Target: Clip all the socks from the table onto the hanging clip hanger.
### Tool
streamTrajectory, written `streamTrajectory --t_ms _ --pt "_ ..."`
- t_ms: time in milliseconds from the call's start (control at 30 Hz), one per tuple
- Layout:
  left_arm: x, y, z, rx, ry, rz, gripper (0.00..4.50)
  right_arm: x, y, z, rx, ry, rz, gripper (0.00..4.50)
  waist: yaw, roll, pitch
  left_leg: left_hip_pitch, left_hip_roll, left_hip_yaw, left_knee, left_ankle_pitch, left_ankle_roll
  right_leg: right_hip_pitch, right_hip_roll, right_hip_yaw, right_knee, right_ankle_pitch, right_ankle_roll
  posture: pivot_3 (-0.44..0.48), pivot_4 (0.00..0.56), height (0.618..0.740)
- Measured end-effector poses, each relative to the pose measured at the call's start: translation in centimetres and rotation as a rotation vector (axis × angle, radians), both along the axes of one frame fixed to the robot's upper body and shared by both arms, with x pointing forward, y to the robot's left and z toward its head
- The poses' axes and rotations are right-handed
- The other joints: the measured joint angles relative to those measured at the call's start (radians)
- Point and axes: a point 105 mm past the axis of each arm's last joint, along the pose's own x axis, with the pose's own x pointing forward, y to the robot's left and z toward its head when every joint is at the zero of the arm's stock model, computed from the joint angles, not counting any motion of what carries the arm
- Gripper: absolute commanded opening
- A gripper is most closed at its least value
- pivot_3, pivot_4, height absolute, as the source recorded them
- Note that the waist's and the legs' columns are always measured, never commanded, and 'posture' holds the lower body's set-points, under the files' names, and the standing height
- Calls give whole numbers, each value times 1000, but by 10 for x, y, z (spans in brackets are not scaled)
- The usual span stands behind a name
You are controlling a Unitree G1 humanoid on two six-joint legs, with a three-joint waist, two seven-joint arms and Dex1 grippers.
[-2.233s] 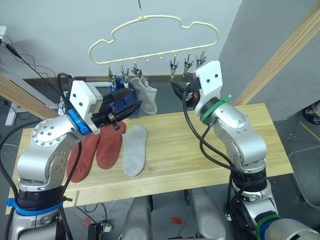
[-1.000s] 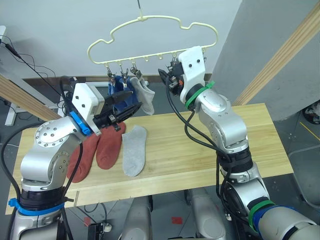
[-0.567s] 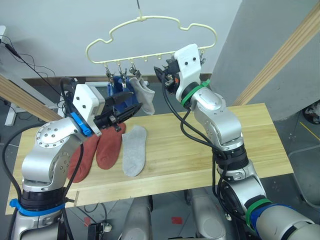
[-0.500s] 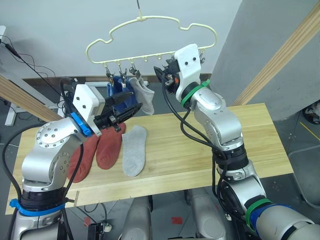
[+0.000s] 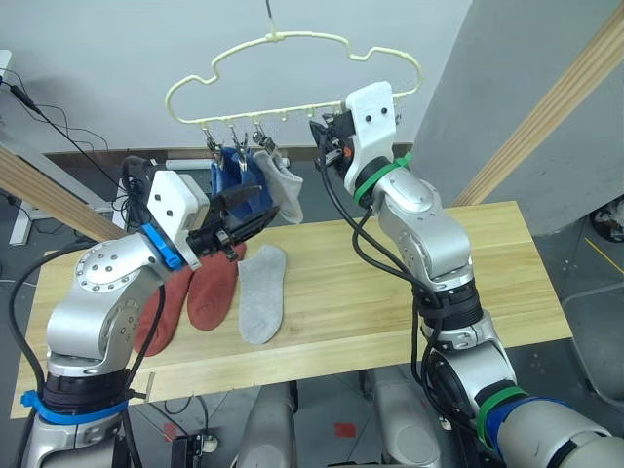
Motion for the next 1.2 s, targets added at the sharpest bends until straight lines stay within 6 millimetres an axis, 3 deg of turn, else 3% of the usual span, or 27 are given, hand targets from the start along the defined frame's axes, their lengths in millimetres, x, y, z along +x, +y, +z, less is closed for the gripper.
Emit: streamTrajectory --t_ms 133,300,433,533,633,833,1133,1200 --pt "0 3 -7 3 1 40 2363 0 0 0 2 1 0 63 0 0 0 0 0 0 0 0 0 0 0 0 0 0 0 -102 356 740" --pt "-3 11 -33 24 40 125 2363 0 -1 0 4 1 -2 63 -1 0 0 0 0 0 0 0 0 0 0 0 0 0 0 -100 361 740" --pt "-7 14 -56 53 80 200 3228 0 -1 0 5 2 0 63 -1 0 0 0 0 1 0 0 0 0 0 0 0 0 0 -102 366 740" --pt "-17 9 -98 76 185 263 3992 0 -1 0 10 6 5 63 -1 0 0 0 0 1 -1 0 0 -1 0 1 0 0 0 -102 371 740" --pt "-10 11 -116 71 224 351 4500 0 -1 0 11 10 8 63 1 0 0 0 0 -1 -1 0 0 0 0 -1 0 0 0 -105 376 740" --pt "4 12 -150 53 322 450 4500 0 1 -3 6 29 21 63 1 0 0 0 0 0 0 0 0 0 0 0 1 0 -1 -118 377 740" --pt "25 18 -169 50 377 556 4500 -1 -1 -3 -5 31 15 63 -2 0 0 0 0 0 0 0 0 0 0 0 1 1 -1 -132 377 740" --pt "26 18 -169 60 374 557 4126 -1 -1 -2 -5 31 17 63 -2 0 0 1 0 0 0 0 0 0 0 0 1 1 -2 -132 377 740"
